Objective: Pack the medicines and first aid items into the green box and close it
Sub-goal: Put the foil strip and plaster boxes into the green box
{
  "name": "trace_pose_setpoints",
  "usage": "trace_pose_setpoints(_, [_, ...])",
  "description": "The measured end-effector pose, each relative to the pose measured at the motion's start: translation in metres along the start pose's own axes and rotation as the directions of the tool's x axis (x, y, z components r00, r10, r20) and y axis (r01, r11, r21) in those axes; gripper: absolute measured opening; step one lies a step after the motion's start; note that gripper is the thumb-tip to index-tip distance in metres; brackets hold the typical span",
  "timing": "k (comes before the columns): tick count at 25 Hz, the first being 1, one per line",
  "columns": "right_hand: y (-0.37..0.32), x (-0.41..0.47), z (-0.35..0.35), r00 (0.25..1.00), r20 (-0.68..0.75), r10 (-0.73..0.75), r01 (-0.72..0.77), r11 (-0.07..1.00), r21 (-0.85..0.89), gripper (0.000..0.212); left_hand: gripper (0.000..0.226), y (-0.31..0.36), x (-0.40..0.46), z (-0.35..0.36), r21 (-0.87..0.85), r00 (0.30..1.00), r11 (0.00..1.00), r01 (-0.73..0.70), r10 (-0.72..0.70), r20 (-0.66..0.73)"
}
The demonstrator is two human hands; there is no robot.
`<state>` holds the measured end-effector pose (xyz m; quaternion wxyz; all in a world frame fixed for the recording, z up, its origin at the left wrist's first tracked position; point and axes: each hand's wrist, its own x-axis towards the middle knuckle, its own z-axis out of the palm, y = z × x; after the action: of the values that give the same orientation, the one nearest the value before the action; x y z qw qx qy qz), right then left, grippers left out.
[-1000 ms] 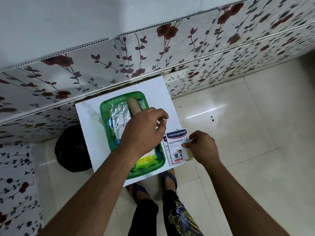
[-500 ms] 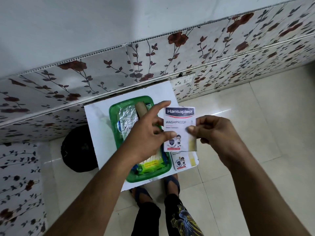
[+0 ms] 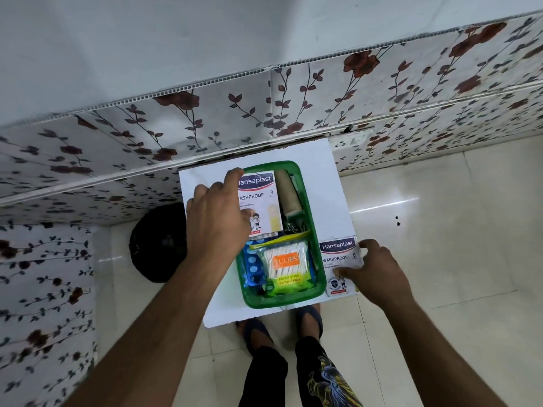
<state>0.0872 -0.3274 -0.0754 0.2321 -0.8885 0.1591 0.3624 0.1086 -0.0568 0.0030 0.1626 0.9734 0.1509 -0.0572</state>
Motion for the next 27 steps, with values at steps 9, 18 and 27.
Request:
trace_pose_setpoints(9, [-0.007,-0.016,-0.009,0.985,-0.171,0.033,-0.046,0.996,-0.071,0.023,0.058,-0.010,-0.009,0.016,0.257,0.990,0.958,-0.125,0.136,-0.026])
trace_pose_setpoints(18, [-0.096,-0.074,-0.050,0.979,-0.099,-0.177,0.203,0.811,0.549,0.014,0.037,-0.034,-0.026,0.002,-0.253,0.981,0.965,0.066,-0.109,-0.158])
trace_pose_setpoints(27, [-0.131,-0.079,0.019,0.939,-0.096,-0.331,0.330,0.944,-0.025,0.045,0.037,-0.068,-0.055,0.018,-0.383,0.975,0.907,0.176,-0.214,-0.060])
